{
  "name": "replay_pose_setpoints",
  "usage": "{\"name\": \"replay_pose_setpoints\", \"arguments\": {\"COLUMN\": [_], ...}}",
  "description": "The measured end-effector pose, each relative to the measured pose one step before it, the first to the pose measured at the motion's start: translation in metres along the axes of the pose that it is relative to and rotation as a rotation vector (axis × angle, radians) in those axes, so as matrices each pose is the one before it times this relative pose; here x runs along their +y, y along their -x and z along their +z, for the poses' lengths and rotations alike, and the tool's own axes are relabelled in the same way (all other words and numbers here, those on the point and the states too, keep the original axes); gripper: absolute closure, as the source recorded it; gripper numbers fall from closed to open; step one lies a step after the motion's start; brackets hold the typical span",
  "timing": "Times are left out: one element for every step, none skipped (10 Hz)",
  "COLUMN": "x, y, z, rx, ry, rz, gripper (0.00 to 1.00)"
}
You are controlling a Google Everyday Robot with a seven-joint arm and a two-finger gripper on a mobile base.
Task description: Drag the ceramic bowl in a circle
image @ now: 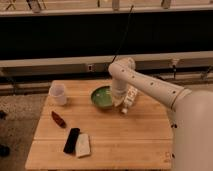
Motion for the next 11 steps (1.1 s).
{"name": "replay_pose_setpoints", "arguments": {"x": [-0.00041, -0.00076, 0.00113, 0.00152, 0.00116, -0.00070, -0.00083, 0.00025, -0.00005, -0.00019, 0.00089], "y": [0.00024, 0.00033, -0.00300, -0.00287, -0.00096, 0.00223, 0.00276, 0.00192, 0.00061, -0.00035, -0.00131], "z": [-0.00014, -0.00013, -0.00001, -0.00038, 0.00024, 0.00058, 0.00014, 0.00046, -0.00031, -0.00065, -0.00008], "rx": [0.00047, -0.00038, -0.00113, 0.00111, 0.00027, 0.00068, 0.00061, 0.00062, 0.00051, 0.00002, 0.00071], "ry": [0.00050, -0.00038, -0.00018, 0.00046, 0.00103, 0.00248, 0.00158, 0.00187, 0.00012, 0.00043, 0.00197], "rz": [0.00470, 0.00664, 0.01613, 0.00986, 0.00405, 0.00179, -0.00043, 0.00229, 0.00179, 0.00746, 0.00644], "gripper": [0.98, 0.98, 0.98, 0.98, 0.98, 0.98, 0.98, 0.98, 0.98, 0.98, 0.98]}}
